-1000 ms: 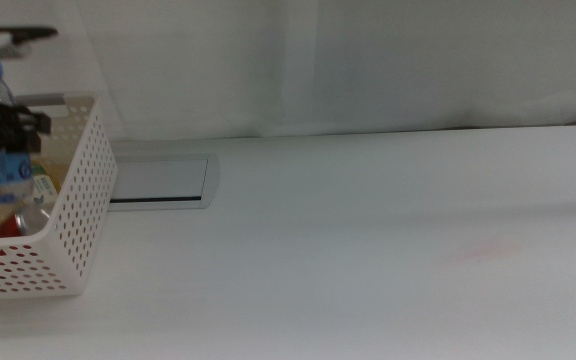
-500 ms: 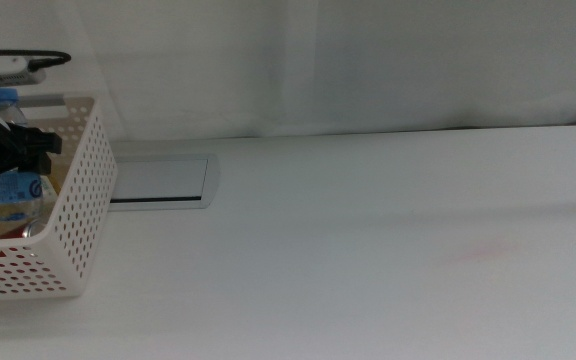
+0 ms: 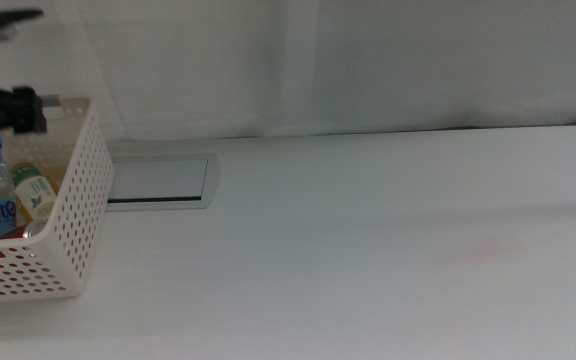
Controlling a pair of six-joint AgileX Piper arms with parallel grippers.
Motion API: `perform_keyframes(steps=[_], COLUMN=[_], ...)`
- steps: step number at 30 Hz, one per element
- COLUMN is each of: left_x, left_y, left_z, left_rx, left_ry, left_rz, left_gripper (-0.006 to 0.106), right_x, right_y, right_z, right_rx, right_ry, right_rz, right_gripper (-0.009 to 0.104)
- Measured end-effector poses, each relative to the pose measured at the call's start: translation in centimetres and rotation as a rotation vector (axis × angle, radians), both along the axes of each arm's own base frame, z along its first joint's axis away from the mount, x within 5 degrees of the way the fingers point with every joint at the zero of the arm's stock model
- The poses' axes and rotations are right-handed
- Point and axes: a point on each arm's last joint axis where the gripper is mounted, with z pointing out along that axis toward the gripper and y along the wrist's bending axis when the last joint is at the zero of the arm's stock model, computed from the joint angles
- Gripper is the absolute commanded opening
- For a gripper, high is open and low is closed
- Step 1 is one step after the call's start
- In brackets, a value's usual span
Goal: Use arms to grab the bottles and put them into the dustbin to the left of the table.
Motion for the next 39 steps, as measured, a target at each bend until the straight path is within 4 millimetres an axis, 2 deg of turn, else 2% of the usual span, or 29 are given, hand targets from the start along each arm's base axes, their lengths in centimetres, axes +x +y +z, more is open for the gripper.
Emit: perform_keyframes(steps=[6, 8, 10, 12, 13, 14, 15, 17, 18, 20, 23, 24, 27, 31, 34, 39], left_x=[-4.1, -6.3, -9.0, -12.1, -16.6, -18.2, -19.5, -22.5, -25.4, -27.9, -30.9, -32.3, -33.3, -32.7, -31.5, -29.7], left_y=[-1.5, -2.4, -3.7, -4.9, -6.6, -7.1, -7.4, -8.0, -8.5, -8.9, -9.3, -9.5, -9.7, -10.0, -9.9, -9.2], left_z=[7.5, 10.5, 13.5, 16.3, 19.4, 20.2, 20.8, 22.0, 22.9, 23.4, 22.9, 21.7, 18.4, 13.3, 8.5, 1.2], left_rx=[0.014, 0.038, 0.061, 0.085, 0.104, 0.114, 0.12, 0.148, 0.163, 0.173, 0.18, 0.182, 0.153, 0.063, -0.006, -0.066], left_ry=[-0.175, -0.25, -0.334, -0.421, -0.532, -0.565, -0.586, -0.644, -0.696, -0.741, -0.786, -0.802, -0.832, -0.899, -0.916, -0.823], left_rz=[-0.044, -0.069, -0.099, -0.128, -0.17, -0.183, -0.191, -0.214, -0.229, -0.241, -0.248, -0.243, -0.238, -0.235, -0.198, -0.108], left_gripper=[0.092, 0.091, 0.086, 0.073, 0.03, 0.01, -0.002, -0.002, -0.002, -0.002, -0.002, -0.002, -0.002, -0.002, -0.002, -0.002], right_x=[0.0, 0.0, 0.0, 0.0, 0.0, 0.0, 0.0, 0.0, 0.0, 0.0, 0.0, 0.0, 0.0, 0.0, 0.0, 0.0], right_y=[0.0, 0.0, 0.0, 0.0, 0.0, 0.0, 0.0, 0.0, 0.0, 0.0, 0.0, 0.0, 0.0, 0.0, 0.0, 0.0], right_z=[0.0, 0.0, 0.0, 0.0, 0.0, 0.0, 0.0, 0.0, 0.0, 0.0, 0.0, 0.0, 0.0, 0.0, 0.0, 0.0], right_rx=[0.0, 0.0, 0.0, 0.0, 0.0, 0.0, 0.0, 0.0, 0.0, 0.0, 0.0, 0.0, 0.0, 0.0, 0.0, 0.0], right_ry=[0.0, 0.0, 0.0, 0.0, 0.0, 0.0, 0.0, 0.0, 0.0, 0.0, 0.0, 0.0, 0.0, 0.0, 0.0, 0.0], right_rz=[0.0, 0.0, 0.0, 0.0, 0.0, 0.0, 0.0, 0.0, 0.0, 0.0, 0.0, 0.0, 0.0, 0.0, 0.0, 0.0], right_gripper=[0.091, 0.091, 0.091, 0.091, 0.091, 0.091, 0.091, 0.091, 0.091, 0.091, 0.091, 0.091, 0.091, 0.091, 0.091, 0.091])
